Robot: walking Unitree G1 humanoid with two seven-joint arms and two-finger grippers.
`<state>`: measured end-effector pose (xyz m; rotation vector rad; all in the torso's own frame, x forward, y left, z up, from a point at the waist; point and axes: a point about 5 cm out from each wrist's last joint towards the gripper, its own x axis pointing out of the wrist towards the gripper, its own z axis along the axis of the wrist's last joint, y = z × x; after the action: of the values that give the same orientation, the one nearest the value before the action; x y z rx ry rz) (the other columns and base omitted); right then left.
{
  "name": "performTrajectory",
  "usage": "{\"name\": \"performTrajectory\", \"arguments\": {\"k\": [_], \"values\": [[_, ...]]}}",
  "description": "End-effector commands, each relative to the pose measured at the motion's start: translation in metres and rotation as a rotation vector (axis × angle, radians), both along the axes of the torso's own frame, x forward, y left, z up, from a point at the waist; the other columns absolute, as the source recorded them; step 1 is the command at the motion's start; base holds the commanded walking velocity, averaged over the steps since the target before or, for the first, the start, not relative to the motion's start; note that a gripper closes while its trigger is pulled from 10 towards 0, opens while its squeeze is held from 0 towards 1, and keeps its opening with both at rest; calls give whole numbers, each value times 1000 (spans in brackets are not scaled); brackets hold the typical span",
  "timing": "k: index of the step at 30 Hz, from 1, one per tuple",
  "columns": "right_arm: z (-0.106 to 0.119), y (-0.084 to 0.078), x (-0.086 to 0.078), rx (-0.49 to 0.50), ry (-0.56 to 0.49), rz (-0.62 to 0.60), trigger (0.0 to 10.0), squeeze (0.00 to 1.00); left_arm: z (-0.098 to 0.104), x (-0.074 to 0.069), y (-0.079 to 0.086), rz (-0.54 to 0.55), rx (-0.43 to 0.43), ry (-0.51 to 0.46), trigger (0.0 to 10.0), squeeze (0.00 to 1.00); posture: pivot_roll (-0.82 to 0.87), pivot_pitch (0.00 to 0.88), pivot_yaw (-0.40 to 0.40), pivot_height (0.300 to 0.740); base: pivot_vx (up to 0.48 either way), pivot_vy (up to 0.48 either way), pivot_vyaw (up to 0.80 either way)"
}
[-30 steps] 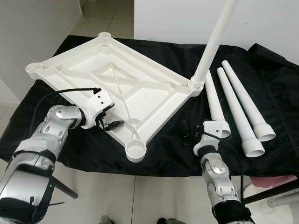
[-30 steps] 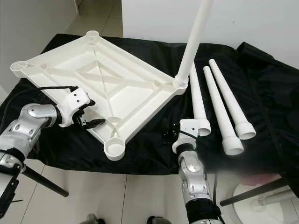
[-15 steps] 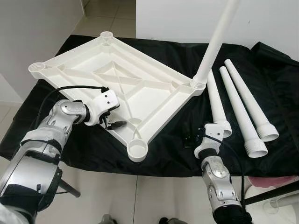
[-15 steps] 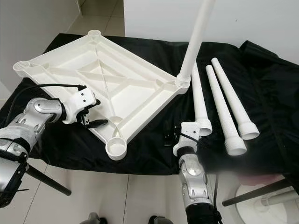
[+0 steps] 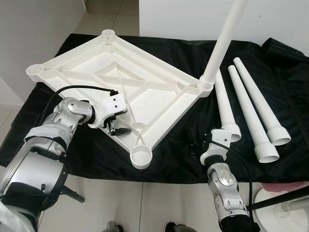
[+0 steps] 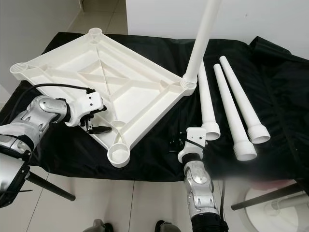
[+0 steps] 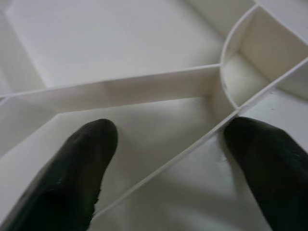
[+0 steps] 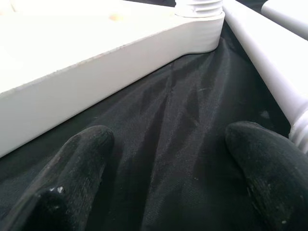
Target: Building children table
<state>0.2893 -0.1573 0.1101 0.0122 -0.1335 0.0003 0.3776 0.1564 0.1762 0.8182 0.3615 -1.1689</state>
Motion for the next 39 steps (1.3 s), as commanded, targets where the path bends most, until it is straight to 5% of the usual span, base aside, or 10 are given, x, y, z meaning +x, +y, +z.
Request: {"name": "performTrajectory", "arguments": {"k": [1,2,27,30,31,32,36,37,38,39], "values": [[-9,0,-4,3,45,-8,10000,0,-33,-14,7,-28,90,172,2745,0,-9,193,16,740,0,0,0],[-9,0,-4,3,46,-9,10000,0,-32,-13,7,-24,84,177,0,0,-9,193,16,740,0,0,0],[-10,3,-3,12,50,-12,10000,0,-29,-20,-24,-155,-133,90,0,0,3,177,13,740,0,0,0],[-9,6,-2,16,47,-5,10000,0,-29,-28,-43,-235,-199,95,6706,0,5,179,10,740,0,0,0],[-8,7,-1,16,44,1,10000,0,-26,-29,-50,-249,-232,107,10000,133,7,180,10,740,0,0,0],[-7,8,0,14,39,6,10000,0,-23,-30,-53,-262,-251,109,10000,1000,7,179,10,740,0,0,0],[-6,8,1,15,33,8,10000,0,-17,-27,-54,-262,-255,65,10000,1000,8,178,9,740,0,0,0],[-5,7,1,15,29,7,10000,0,-14,-27,-53,-261,-256,39,10000,765,8,178,9,740,0,0,0],[-4,6,2,16,26,5,10000,0,-12,-26,-52,-262,-258,27,10000,0,8,176,9,740,0,0,0],[-4,6,2,16,26,5,10000,0,-12,-26,-52,-262,-258,27,10000,0,8,176,9,740,0,0,0]]}}
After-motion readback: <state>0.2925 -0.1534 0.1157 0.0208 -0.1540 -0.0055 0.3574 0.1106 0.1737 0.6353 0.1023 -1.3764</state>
